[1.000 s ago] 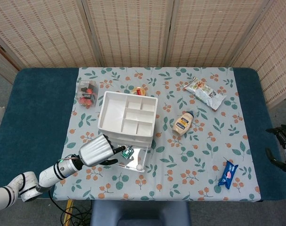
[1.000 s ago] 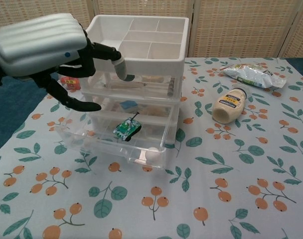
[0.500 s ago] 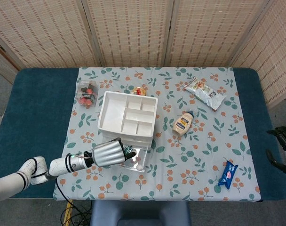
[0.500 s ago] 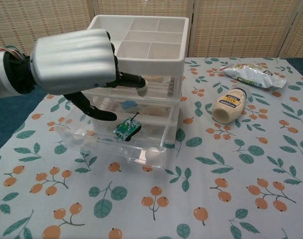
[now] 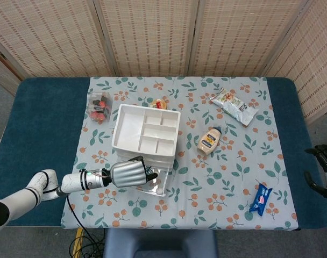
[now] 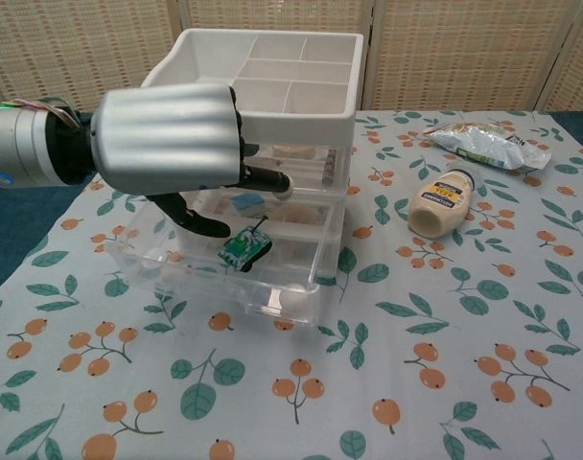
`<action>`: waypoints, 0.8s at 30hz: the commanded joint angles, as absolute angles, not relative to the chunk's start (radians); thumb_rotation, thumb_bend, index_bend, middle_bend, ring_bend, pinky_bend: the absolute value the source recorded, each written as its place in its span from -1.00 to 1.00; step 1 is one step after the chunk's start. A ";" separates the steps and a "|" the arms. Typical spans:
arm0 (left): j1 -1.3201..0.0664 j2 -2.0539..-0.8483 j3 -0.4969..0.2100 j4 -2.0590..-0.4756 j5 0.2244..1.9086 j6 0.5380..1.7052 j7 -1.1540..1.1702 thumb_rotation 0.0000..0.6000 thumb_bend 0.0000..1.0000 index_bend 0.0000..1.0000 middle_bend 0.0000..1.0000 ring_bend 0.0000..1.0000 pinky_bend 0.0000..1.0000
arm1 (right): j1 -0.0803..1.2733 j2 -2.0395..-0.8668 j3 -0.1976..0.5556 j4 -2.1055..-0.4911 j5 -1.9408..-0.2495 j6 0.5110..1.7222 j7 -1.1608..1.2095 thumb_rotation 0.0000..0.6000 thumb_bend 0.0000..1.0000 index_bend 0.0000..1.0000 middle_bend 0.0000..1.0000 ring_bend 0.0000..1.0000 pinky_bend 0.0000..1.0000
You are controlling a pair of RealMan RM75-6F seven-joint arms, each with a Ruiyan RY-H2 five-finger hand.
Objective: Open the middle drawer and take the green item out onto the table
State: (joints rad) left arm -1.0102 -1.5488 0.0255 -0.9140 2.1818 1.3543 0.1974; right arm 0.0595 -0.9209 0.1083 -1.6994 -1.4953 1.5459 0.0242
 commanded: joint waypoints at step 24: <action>-1.074 -1.549 0.105 -0.927 2.144 1.270 0.249 1.00 -0.28 -0.39 0.94 1.00 1.00 | 0.058 -0.927 0.109 -1.690 -1.487 1.540 0.028 1.00 -0.23 -0.51 -0.37 -0.57 -0.47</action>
State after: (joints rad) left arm -1.0729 -1.5487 0.1045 -0.9254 2.1468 1.2726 0.2462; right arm 0.0575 -0.9267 0.1086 -1.6893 -1.4870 1.5396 0.0281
